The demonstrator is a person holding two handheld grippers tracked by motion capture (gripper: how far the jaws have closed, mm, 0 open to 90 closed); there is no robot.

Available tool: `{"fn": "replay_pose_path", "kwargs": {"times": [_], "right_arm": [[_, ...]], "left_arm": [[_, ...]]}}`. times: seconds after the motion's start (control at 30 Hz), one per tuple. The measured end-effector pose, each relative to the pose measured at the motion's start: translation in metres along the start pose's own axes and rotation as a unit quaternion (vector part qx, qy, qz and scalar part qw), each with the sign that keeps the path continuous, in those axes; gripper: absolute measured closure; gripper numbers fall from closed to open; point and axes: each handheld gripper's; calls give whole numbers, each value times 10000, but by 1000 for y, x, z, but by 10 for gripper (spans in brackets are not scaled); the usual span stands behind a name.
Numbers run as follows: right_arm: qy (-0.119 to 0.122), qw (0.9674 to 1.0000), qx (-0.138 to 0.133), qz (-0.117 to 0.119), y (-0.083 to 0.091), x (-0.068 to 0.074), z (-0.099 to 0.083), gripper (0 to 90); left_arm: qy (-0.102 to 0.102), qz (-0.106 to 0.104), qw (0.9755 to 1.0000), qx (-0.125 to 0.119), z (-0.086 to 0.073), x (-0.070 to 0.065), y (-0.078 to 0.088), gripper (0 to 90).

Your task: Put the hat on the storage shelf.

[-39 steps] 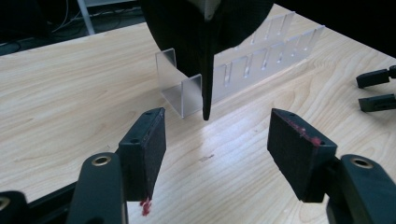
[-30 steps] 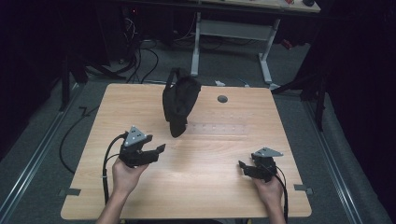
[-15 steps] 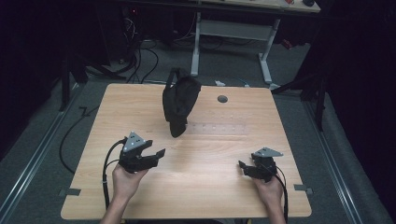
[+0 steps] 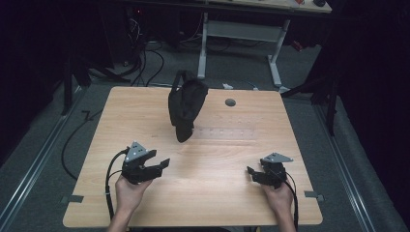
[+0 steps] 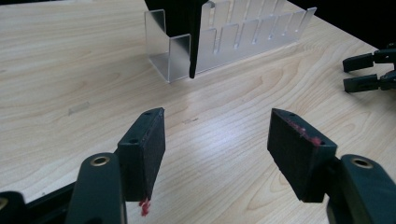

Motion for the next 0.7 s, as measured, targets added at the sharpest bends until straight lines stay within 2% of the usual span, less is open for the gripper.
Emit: {"fn": "replay_pose_path", "kwargs": {"times": [0.5, 0.7], "right_arm": [[-3, 10000, 0, 0, 0, 0, 0, 336], [-9, 10000, 1, 1, 0, 0, 0, 336]], "left_arm": [[109, 281, 9994, 176, -22, 18, -6, 370], [78, 394, 9989, 229, -30, 24, -9, 369]]}}
Point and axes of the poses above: each handheld gripper's, and its own axes: y roughly backward along the jaws, z roughly out of its top, x roughly to its left, and after that the axes turned 12 degrees about z, right-handed
